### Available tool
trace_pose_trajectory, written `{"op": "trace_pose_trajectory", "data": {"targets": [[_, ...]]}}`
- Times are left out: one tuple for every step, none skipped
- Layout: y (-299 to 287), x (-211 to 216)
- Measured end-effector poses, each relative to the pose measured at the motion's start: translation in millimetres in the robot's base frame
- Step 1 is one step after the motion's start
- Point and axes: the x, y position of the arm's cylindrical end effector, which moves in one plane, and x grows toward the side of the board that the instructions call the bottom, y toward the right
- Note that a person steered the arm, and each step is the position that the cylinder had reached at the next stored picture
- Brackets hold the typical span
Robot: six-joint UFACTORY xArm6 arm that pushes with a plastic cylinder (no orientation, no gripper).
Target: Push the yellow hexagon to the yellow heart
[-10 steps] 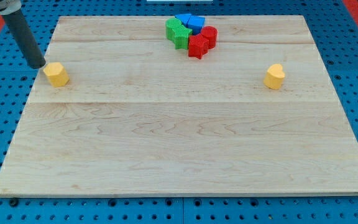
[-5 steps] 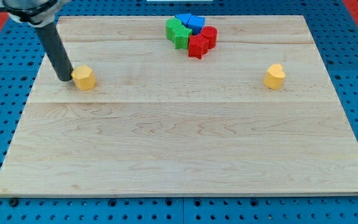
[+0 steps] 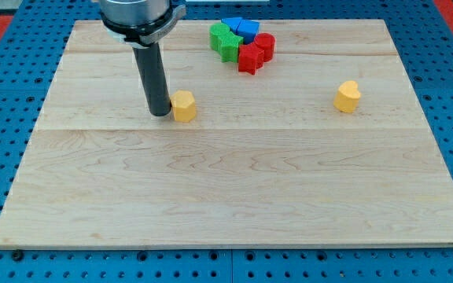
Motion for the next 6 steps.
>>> {"op": "trace_pose_trajectory", "data": {"targets": [[19,0],[43,-2],[76,-6],[109,-13],[142,-17],[170,-18]]}}
